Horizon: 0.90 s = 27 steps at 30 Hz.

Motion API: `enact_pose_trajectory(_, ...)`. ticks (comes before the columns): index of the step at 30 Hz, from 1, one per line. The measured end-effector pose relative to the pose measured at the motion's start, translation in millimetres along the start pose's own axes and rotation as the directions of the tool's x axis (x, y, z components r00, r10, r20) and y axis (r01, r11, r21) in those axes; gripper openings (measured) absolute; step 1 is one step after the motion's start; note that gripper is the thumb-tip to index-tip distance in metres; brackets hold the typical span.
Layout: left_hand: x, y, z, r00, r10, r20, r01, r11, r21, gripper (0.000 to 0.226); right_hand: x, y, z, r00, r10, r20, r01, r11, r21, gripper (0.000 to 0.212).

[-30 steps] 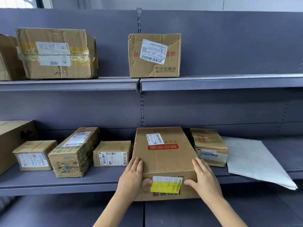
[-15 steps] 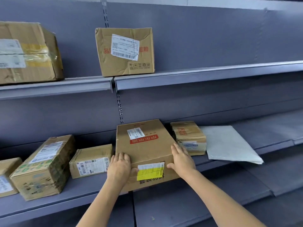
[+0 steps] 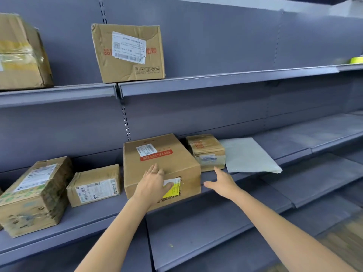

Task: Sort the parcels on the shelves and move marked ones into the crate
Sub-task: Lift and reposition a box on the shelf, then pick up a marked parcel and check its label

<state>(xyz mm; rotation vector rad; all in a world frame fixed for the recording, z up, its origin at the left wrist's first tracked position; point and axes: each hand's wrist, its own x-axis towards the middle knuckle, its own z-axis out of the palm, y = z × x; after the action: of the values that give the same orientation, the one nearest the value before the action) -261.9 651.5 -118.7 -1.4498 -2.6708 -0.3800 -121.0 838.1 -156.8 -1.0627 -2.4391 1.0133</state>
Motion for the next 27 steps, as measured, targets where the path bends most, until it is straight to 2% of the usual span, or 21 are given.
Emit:
enact_pose_trajectory(7, 56, 59, 11, 0.992, 0.05, -0.117, -0.063, 0.992, -0.106, 0.057, 44, 60, -52, 0.998, 0.057, -0.02, -0.056, 0.998, 0.021, 0.068)
enact_pose_trajectory(13, 137, 126, 32, 0.986, 0.011, -0.167, -0.059, 0.957, -0.285, 0.058, 107, 99, -78, 0.998, -0.054, 0.037, 0.052, 0.997, 0.054, 0.071)
enact_pose_trajectory(15, 164, 142, 42, 0.982, -0.085, -0.166, 0.024, 0.94, -0.339, 0.064, 128, 108, -90, 0.993, -0.102, 0.053, 0.099, 0.994, 0.049, 0.069)
enact_pose_trajectory(17, 186, 147, 51, 0.958, -0.245, -0.15, 0.18, 0.918, -0.352, 0.072, 150, 111, -101, 0.987, -0.146, 0.069, 0.143, 0.988, 0.048, 0.067)
enact_pose_trajectory(21, 213, 142, 70, 0.857, -0.515, -0.001, 0.481, 0.802, -0.354, 0.09, 183, 108, -102, 0.961, -0.235, 0.144, 0.231, 0.972, 0.044, 0.067)
enact_pose_trajectory(24, 221, 143, 87, 0.816, -0.572, 0.081, 0.568, 0.769, -0.294, 0.092, 193, 101, -89, 0.93, -0.3, 0.212, 0.294, 0.954, 0.062, 0.054)
enact_pose_trajectory(27, 224, 145, 96, 0.797, -0.6, 0.068, 0.585, 0.74, -0.332, 0.089, 196, 96, -74, 0.912, -0.303, 0.277, 0.286, 0.953, 0.101, 0.035)
